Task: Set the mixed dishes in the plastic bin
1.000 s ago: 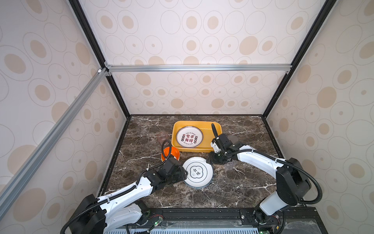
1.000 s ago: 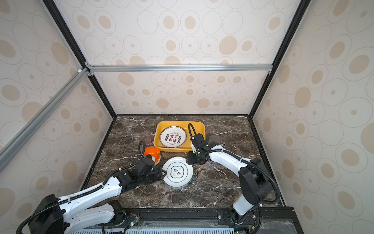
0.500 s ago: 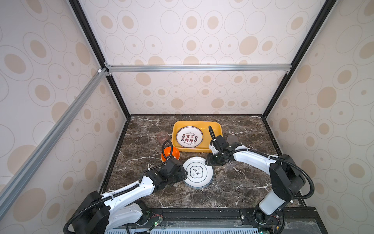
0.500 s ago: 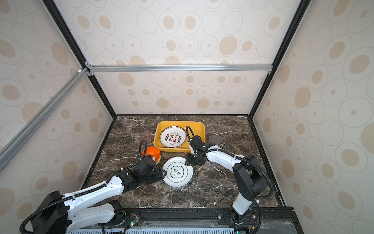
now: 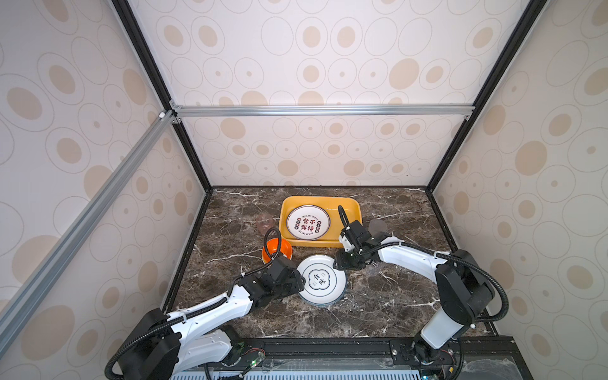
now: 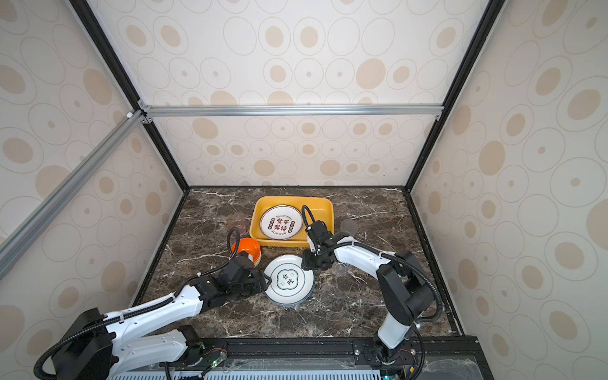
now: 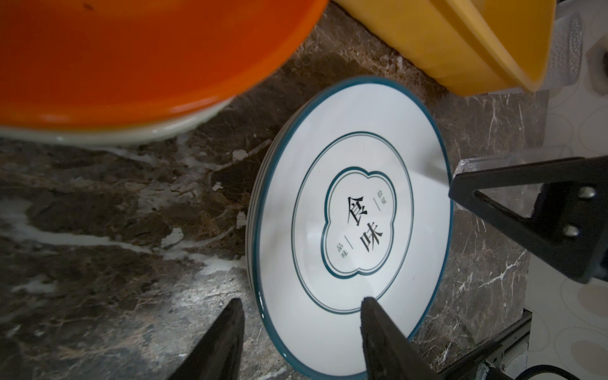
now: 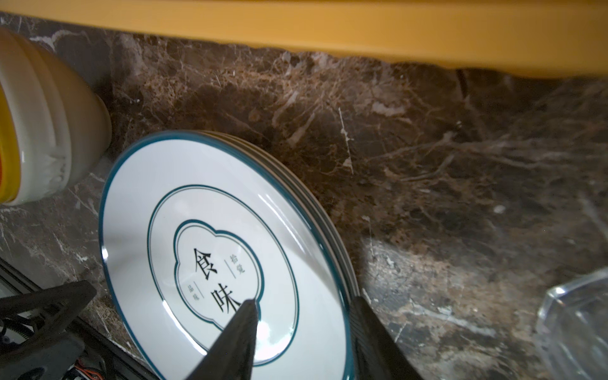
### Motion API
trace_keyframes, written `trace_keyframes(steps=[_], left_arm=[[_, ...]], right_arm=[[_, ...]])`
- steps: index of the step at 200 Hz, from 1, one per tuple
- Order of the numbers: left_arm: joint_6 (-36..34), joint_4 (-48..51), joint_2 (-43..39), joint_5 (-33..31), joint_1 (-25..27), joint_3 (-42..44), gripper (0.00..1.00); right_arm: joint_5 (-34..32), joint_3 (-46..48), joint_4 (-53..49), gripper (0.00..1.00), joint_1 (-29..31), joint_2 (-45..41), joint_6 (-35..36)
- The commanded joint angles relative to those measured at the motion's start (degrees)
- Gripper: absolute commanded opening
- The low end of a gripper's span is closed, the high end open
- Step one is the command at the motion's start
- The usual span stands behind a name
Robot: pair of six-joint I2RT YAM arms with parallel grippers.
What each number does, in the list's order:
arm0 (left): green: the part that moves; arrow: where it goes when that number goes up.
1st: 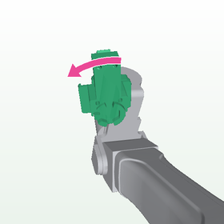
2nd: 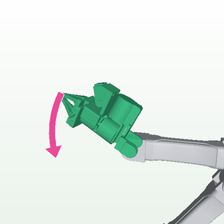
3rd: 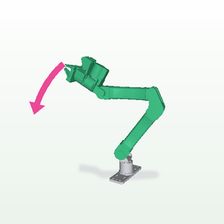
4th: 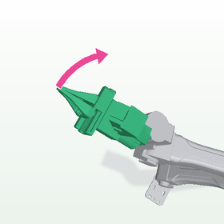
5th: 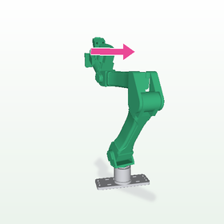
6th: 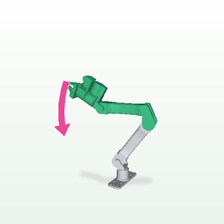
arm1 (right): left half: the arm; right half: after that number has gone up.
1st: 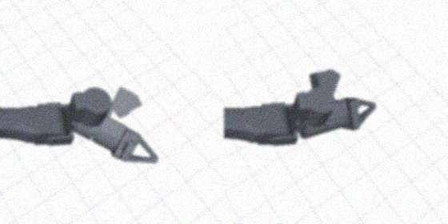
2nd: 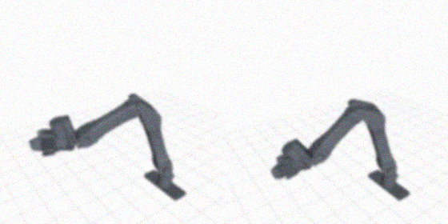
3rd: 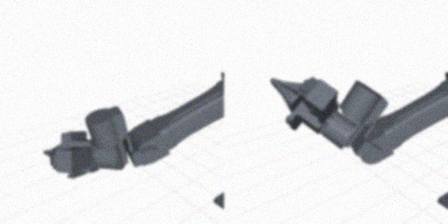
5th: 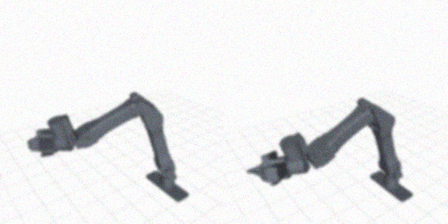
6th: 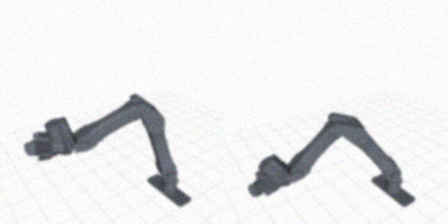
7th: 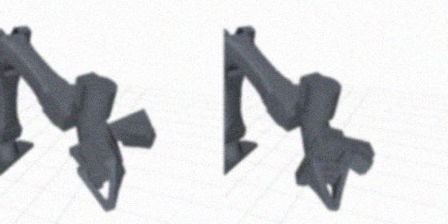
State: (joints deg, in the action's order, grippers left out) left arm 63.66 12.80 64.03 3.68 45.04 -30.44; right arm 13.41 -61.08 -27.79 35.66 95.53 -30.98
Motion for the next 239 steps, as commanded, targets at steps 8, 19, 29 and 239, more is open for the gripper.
trace_keyframes(steps=[8, 19, 29, 239], left_arm=[[0.5, -0.2, 0.4, -1.1, 0.4, 0.0, 0.56], [0.4, -0.3, 0.5, -1.2, 0.4, 0.0, 0.56], [0.3, -0.3, 0.7, -1.1, 0.5, 0.0, 0.56], [0.8, -0.7, 0.5, -1.1, 0.4, 1.0, 0.56]], right_arm=[[0.6, 0.5, -0.1, 0.45, 0.5, 0.7, -0.1], [0.7, 0.4, -0.1, 0.44, 0.5, 0.8, 0.0], [0.9, 0.4, -0.1, 0.42, 0.5, 1.0, 0.0], [-2.1, 1.7, -0.2, 0.49, 0.6, -0.9, -0.2]])
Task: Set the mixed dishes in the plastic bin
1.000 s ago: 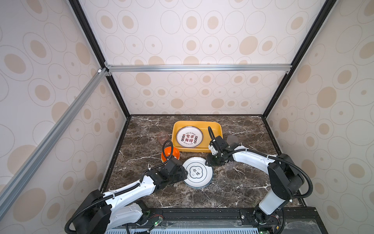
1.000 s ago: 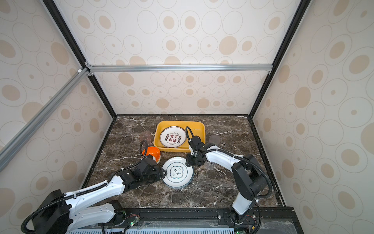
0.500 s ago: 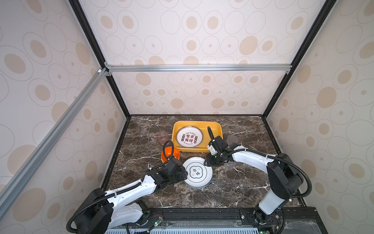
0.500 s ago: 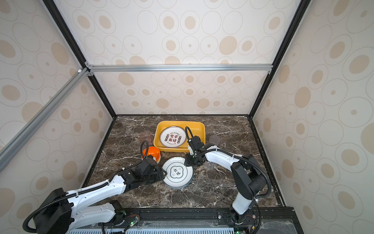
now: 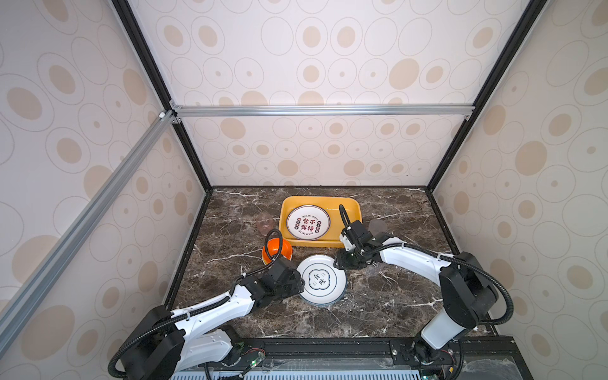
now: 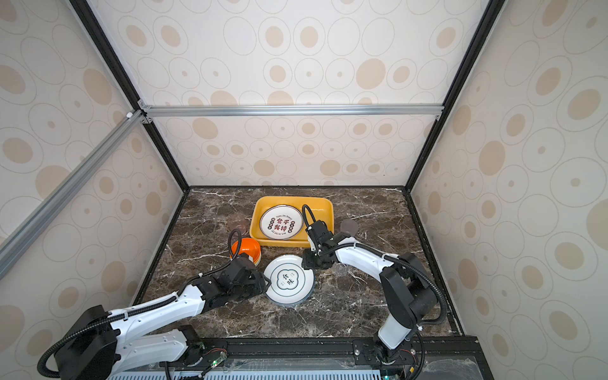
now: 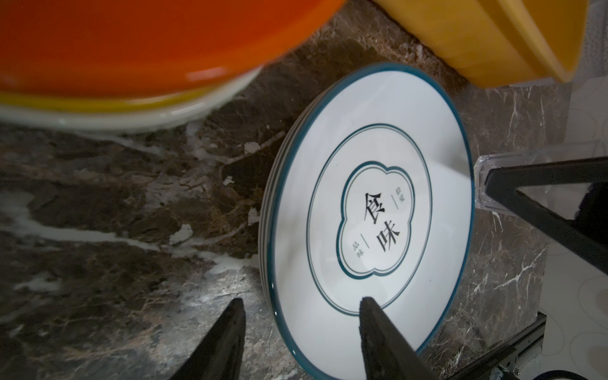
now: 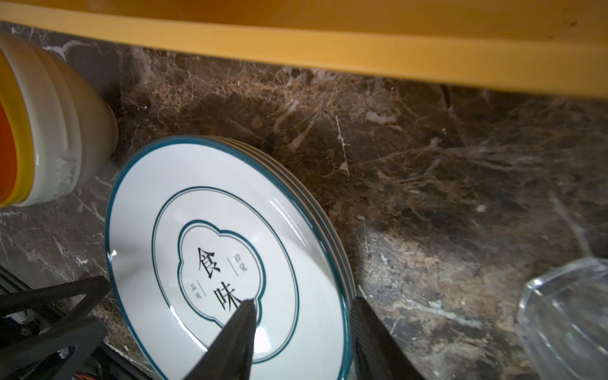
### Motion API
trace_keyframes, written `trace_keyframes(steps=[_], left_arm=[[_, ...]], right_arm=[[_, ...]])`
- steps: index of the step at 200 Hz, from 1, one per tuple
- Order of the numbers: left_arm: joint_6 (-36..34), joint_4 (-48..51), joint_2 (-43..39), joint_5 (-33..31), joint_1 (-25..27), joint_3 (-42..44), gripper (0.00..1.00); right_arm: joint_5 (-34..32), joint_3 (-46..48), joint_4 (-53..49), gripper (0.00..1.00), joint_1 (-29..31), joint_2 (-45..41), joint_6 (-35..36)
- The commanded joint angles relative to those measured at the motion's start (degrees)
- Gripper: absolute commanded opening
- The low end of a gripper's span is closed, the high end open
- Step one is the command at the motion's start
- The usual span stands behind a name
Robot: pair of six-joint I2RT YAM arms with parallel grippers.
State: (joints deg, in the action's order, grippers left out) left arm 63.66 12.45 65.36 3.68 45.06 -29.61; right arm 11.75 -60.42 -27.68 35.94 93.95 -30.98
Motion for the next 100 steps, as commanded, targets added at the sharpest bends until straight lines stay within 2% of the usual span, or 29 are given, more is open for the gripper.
trace_keyframes(steps=[1, 100], left_arm=[[0.8, -0.4, -0.8, -1.1, 0.4, 0.2, 0.56], [1.2, -0.6, -1.2, -1.0, 0.4, 0.8, 0.55]], right_arm=[[-0.4, 1.0, -0.2, 0.49, 0.3, 0.7, -0.2], [1.4, 1.5, 1.1, 0.42, 0.3, 1.3, -0.5]])
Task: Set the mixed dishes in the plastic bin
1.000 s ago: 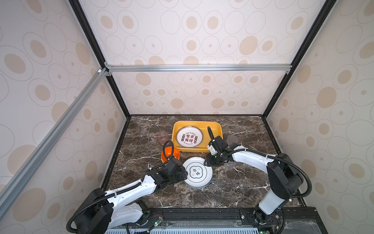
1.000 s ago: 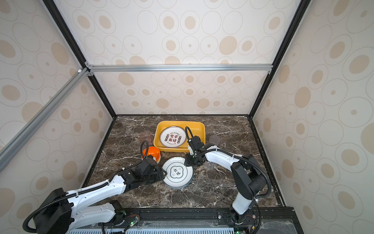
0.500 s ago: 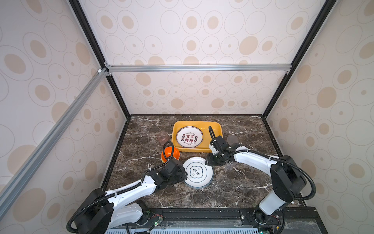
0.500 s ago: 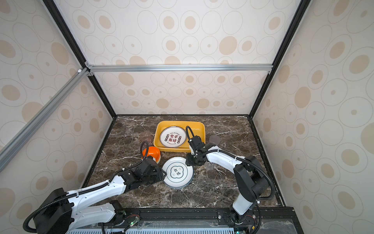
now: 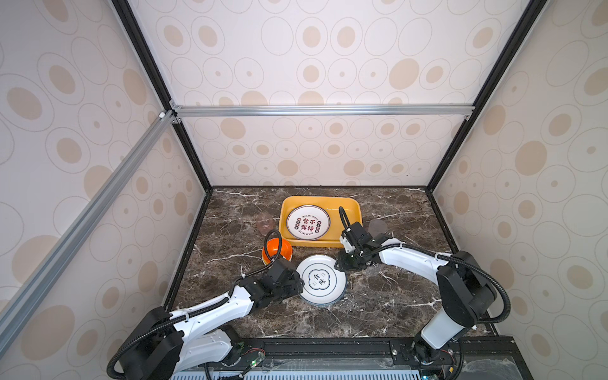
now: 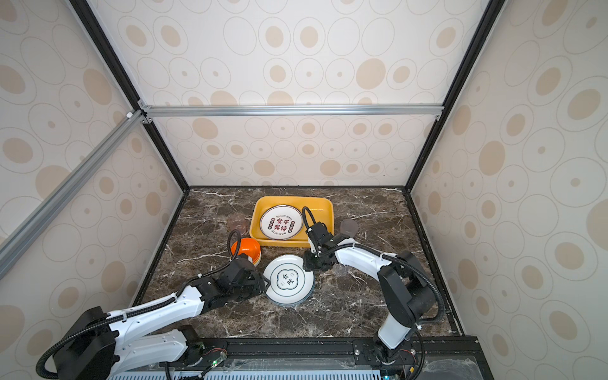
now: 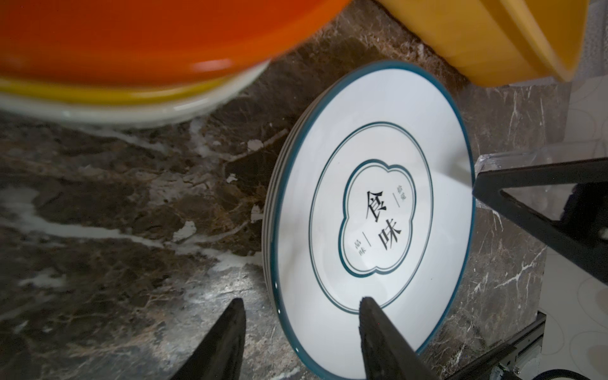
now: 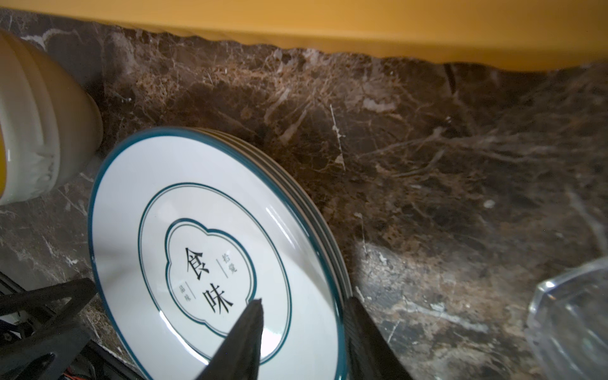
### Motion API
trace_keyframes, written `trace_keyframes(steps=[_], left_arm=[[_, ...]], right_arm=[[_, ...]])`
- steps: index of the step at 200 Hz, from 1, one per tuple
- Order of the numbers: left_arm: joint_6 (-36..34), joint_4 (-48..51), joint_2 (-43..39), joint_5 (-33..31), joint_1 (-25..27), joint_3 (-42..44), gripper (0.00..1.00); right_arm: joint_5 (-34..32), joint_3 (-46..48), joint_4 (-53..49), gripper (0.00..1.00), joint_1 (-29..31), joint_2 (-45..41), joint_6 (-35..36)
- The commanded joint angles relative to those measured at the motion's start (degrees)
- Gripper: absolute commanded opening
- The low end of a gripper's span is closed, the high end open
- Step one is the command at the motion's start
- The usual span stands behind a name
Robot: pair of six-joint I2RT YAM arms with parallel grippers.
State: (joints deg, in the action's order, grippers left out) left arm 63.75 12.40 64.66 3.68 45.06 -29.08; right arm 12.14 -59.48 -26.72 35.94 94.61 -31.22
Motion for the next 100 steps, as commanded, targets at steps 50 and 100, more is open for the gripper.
trace_keyframes(steps=[50, 100], left_arm=[[1.3, -0.6, -0.6, -1.0, 0.4, 0.4, 0.55], [1.4, -0.8, -0.6, -1.0, 0.5, 0.8, 0.55]], right_arm=[[1.9, 0.8, 0.7, 0.39, 0.3, 1.3, -0.4], [2.7, 1.0, 1.3, 0.37, 0.3, 2.2, -0.5]])
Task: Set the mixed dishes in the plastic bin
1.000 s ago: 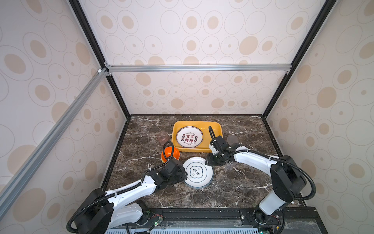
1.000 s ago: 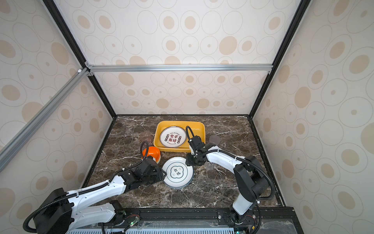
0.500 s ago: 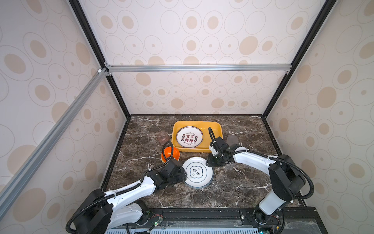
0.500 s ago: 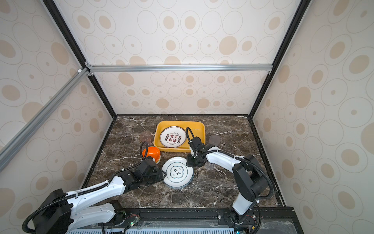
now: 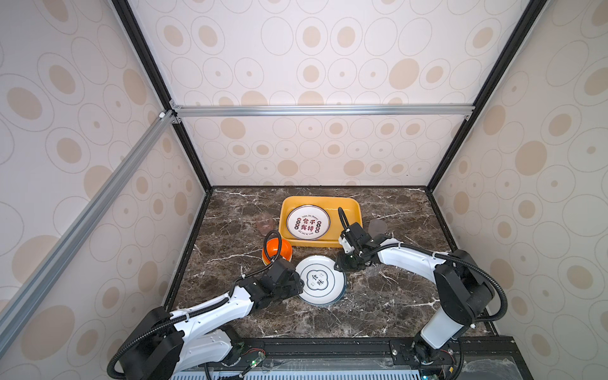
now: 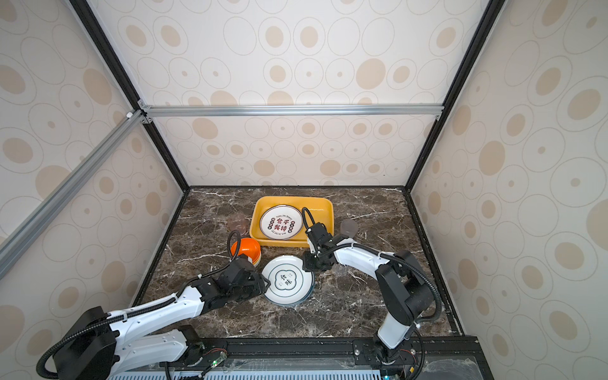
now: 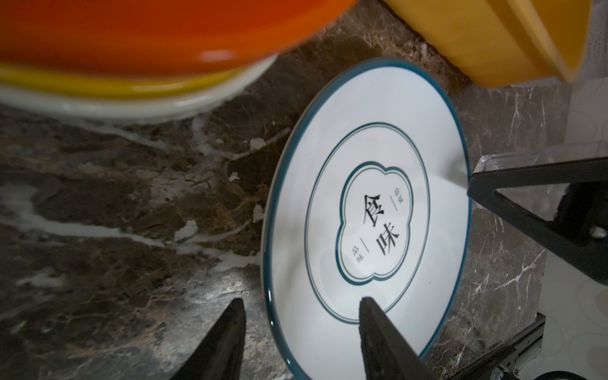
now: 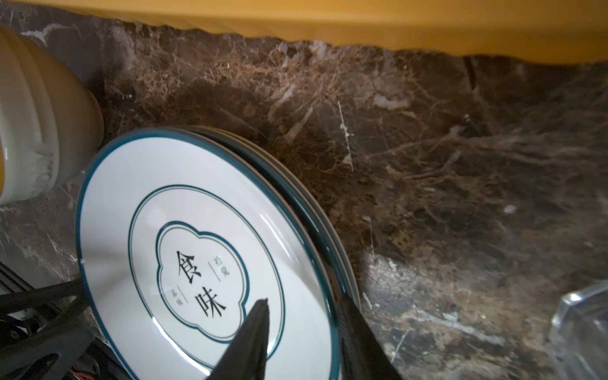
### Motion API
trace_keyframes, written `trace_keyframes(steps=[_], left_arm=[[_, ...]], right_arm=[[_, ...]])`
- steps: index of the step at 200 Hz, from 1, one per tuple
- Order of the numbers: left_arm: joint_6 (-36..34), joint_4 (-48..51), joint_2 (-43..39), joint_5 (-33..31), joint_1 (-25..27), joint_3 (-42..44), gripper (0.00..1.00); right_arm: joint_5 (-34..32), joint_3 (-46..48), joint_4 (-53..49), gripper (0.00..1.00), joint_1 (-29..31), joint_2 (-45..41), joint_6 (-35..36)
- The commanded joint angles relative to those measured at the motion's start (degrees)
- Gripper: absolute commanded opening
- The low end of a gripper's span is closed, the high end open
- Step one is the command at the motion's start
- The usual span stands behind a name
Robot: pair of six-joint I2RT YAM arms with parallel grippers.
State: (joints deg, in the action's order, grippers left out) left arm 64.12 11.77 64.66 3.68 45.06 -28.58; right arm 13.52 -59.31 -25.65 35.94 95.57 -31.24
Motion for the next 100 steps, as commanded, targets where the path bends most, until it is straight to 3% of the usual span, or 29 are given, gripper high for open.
trace_keyframes(steps=[1, 100], left_arm=[[1.0, -0.2, -0.6, -1.0, 0.4, 0.3, 0.55], [1.3, -0.4, 0.3, -1.3, 0.4, 0.6, 0.52]], right_arm=[[1.3, 0.9, 0.2, 0.36, 0.3, 1.2, -0.5], [3.4, 1.7, 1.8, 0.27, 0.3, 2.5, -0.6]])
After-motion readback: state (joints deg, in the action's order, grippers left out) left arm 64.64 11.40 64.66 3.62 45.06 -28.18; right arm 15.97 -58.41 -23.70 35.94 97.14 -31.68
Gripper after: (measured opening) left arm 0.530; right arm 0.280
